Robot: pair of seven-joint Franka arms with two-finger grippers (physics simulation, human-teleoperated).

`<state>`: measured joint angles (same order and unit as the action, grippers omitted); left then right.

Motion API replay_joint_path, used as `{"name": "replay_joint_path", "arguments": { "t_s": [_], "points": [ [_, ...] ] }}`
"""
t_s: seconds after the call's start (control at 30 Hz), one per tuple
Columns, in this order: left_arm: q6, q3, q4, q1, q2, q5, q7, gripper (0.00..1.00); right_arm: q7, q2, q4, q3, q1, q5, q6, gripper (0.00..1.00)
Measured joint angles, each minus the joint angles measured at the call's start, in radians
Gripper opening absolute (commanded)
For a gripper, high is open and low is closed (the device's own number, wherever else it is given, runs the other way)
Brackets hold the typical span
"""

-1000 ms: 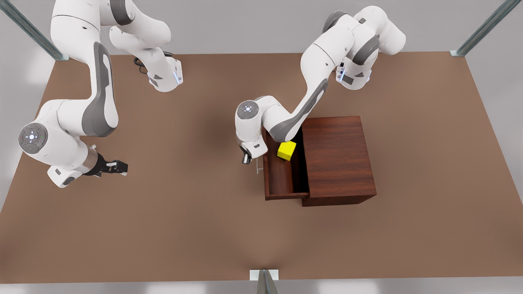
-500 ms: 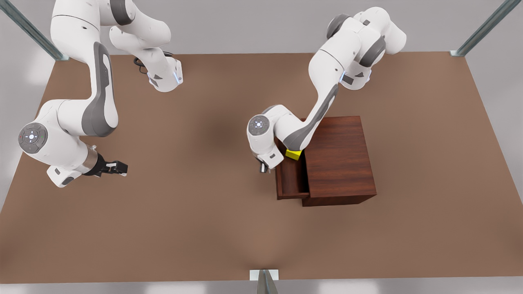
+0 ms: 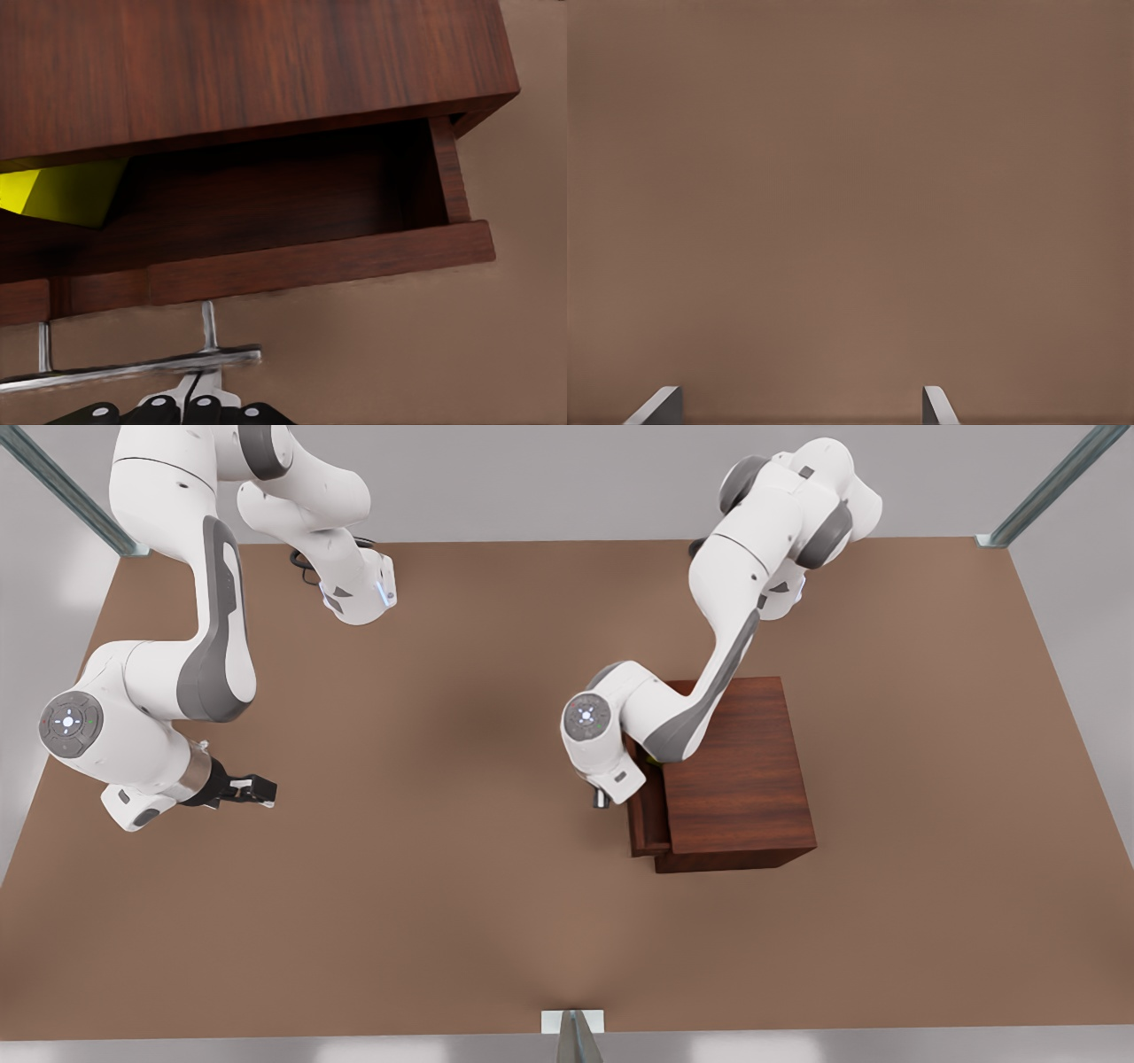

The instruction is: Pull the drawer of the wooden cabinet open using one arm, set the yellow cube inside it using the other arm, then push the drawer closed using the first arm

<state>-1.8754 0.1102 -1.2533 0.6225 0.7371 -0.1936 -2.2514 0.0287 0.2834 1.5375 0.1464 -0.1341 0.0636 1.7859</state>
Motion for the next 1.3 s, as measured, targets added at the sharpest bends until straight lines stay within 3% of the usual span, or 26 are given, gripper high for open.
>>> {"name": "replay_joint_path", "arguments": {
  "t_s": [0.87, 0.97, 1.0, 1.03, 1.13, 1.3],
  "points": [
    [0.168, 0.002, -0.029, -0.053, -0.041, 0.014, 0.148, 0.00, -0.007, 0.000, 0.000, 0.001, 0.001, 0.000, 0.000, 1.00],
    [0.178, -0.003, 0.008, -0.095, -0.137, 0.081, 0.159, 0.00, -0.007, 0.000, 0.000, 0.001, 0.001, 0.000, 0.000, 1.00],
    [0.182, -0.004, 0.013, -0.114, -0.178, 0.106, 0.163, 0.30, -0.007, 0.000, 0.000, 0.001, 0.001, 0.000, 0.000, 1.00],
    [0.198, -0.004, 0.016, -0.130, -0.210, 0.124, 0.175, 1.00, -0.007, 0.000, 0.000, 0.001, 0.001, 0.000, 0.000, 1.00],
    [0.278, -0.005, 0.000, -0.235, -0.325, 0.161, 0.282, 1.00, -0.007, 0.000, 0.000, 0.001, 0.001, 0.000, 0.000, 1.00],
    [0.420, -0.008, -0.036, -0.678, -0.426, 0.228, 0.722, 1.00, -0.008, 0.000, 0.000, 0.001, 0.001, 0.000, 0.000, 1.00]
  ]
}}
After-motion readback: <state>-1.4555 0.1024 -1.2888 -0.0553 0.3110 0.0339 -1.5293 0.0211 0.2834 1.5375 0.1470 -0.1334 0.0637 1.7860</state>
